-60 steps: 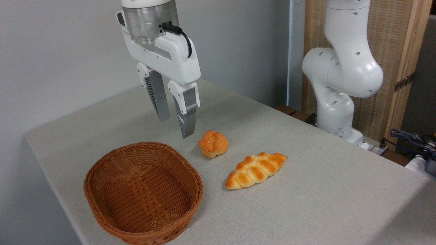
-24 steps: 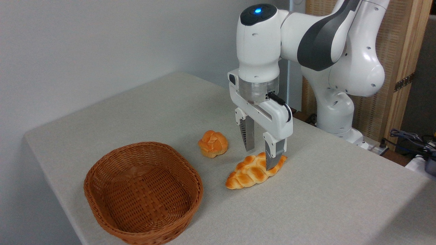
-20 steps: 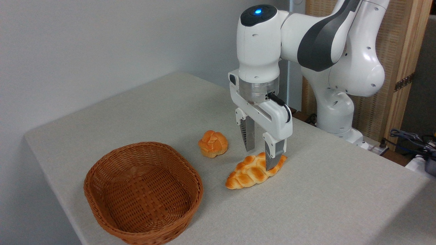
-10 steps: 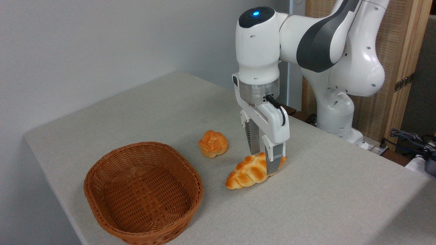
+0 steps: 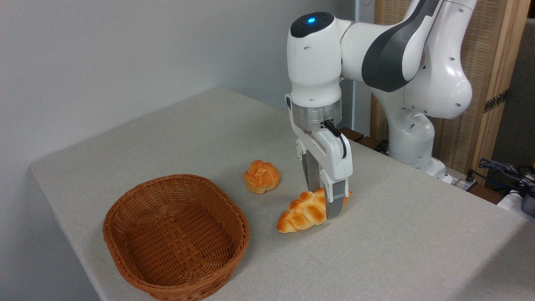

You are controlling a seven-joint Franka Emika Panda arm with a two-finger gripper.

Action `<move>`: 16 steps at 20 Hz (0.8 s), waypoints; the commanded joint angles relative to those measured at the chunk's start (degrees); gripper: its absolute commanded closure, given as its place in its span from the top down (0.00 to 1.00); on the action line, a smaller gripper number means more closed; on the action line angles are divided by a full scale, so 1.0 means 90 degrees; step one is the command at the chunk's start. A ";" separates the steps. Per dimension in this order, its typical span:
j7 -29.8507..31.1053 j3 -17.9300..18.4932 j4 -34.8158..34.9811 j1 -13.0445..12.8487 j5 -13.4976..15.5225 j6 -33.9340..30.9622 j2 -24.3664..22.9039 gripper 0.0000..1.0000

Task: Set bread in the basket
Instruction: 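Lower the gripper onto the braided roll and close on it, then lift the braided roll and carry it over the woven basket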

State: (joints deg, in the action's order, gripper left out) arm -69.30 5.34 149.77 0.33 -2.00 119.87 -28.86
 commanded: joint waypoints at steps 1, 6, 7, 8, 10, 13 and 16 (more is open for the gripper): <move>-0.0094 0.0012 0.0058 -0.0027 0.0007 0.0216 0.0053 0.56; -0.0093 0.0002 0.0058 -0.0047 0.0017 0.0207 0.0092 0.56; -0.0094 0.0012 0.0058 -0.0047 0.0007 0.0207 0.0092 0.56; -0.0094 0.0002 0.0049 -0.0047 0.0007 0.0207 0.0092 0.56; -0.0094 0.0002 0.0049 -0.0047 0.0007 0.0207 0.0092 0.56; -0.0094 0.0002 0.0049 -0.0047 0.0007 0.0187 0.0092 0.56; -0.0094 0.0002 0.0019 -0.0047 0.0007 0.0129 0.0082 0.56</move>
State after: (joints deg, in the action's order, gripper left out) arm -69.30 5.08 149.77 0.00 -2.00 119.94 -28.35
